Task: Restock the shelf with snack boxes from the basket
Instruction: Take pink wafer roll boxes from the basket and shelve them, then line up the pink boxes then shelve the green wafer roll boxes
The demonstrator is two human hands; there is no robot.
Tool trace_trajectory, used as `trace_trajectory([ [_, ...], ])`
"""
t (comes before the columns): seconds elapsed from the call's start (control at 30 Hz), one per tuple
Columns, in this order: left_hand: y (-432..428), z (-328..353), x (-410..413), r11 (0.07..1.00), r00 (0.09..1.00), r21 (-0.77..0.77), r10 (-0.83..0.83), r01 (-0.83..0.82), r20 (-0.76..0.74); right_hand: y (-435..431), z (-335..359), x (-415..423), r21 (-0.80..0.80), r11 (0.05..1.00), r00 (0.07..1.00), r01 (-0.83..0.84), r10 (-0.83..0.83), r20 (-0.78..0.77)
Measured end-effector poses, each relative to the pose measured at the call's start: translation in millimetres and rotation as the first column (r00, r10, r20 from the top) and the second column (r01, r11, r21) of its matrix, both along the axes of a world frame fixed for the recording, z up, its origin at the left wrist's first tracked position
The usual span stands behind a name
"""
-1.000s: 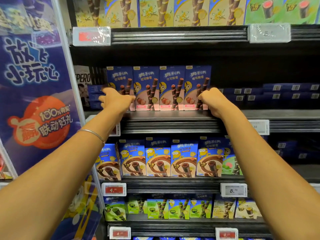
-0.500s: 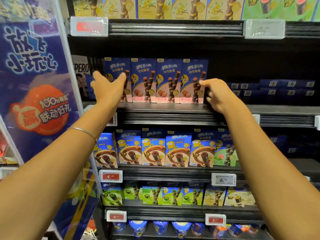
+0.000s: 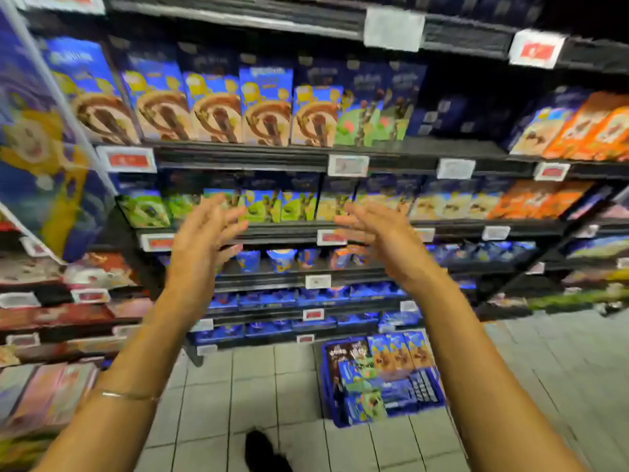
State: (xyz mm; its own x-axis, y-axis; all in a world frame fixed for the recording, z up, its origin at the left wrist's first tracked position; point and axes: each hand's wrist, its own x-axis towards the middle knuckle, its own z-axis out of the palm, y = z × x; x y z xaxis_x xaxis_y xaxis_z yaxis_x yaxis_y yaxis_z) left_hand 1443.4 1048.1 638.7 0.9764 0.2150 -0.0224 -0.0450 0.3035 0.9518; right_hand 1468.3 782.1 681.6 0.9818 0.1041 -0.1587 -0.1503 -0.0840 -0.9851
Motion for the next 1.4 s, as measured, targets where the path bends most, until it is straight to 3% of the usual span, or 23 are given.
trace_trajectory([
  [0.13, -61.2, -121.2, -71.5, 0.996, 0.915, -0.048, -0.092, 0.079, -0.393, -67.8, -96.7, -70.4, -0.128, 0.988, 0.961, 0.083, -0.113, -0.252],
  [0.23, -106.5, -179.7, -126.7, 0.988, 0.817, -0.107, -0.150, 0.109, -0.557, -128.5, -152.2, -111.4, -0.198, 0.966, 0.885, 0.165, -0.234, -0.403],
  [0.33, -151.9, -212.2, -155.4, 0.981, 0.713, -0.149, -0.194, 0.126, -0.674, -185.4, -195.9, -138.4, -0.313, 0.930, 0.829, 0.193, -0.325, -0.455],
  [0.5, -247.2, -253.5, -176.9, 0.976, 0.581, -0.183, -0.219, 0.121, -0.784, -271.3, -269.1, -153.9, -0.443, 0.885, 0.785, 0.142, -0.373, -0.495],
  [0.63, -330.3, -305.0, -163.8, 0.964, 0.513, -0.266, -0.242, 0.028, -0.823, -335.9, -360.4, -130.0, -0.522, 0.853, 0.828, -0.011, -0.285, -0.483],
  [0.77, -395.9, -391.9, -133.8, 0.957, 0.488, -0.290, -0.251, -0.004, -0.836, -380.3, -473.3, -95.9, -0.624, 0.763, 0.892, -0.168, -0.152, -0.426],
  [0.87, -428.9, -484.6, -108.5, 0.947, 0.480, -0.319, -0.294, 0.030, -0.827, -399.0, -576.5, -68.5, -0.659, 0.691, 0.890, -0.299, -0.048, -0.454],
  [1.0, -454.9, -606.1, -68.3, 0.911, 0.467, -0.400, -0.399, 0.102, -0.789, -403.9, -719.9, -31.5, -0.749, 0.521, 0.905, -0.409, 0.124, -0.408],
  [1.17, -468.2, -696.7, -24.7, 0.905, 0.528, -0.410, -0.406, 0.117, -0.746, -402.4, -835.5, 10.5, -0.799, 0.266, 0.828, -0.540, 0.340, -0.446],
  [1.3, -474.9, -723.8, -8.2, 0.917, 0.582, -0.392, -0.360, 0.076, -0.729, -406.3, -883.4, 15.5, -0.952, -0.046, 0.835, -0.302, 0.469, -0.288],
  [1.4, -482.8, -724.7, -6.3, 0.922, 0.628, -0.387, -0.313, 0.020, -0.713, -406.5, -897.1, 14.7, -0.958, -0.159, 0.797, -0.240, 0.531, -0.288],
])
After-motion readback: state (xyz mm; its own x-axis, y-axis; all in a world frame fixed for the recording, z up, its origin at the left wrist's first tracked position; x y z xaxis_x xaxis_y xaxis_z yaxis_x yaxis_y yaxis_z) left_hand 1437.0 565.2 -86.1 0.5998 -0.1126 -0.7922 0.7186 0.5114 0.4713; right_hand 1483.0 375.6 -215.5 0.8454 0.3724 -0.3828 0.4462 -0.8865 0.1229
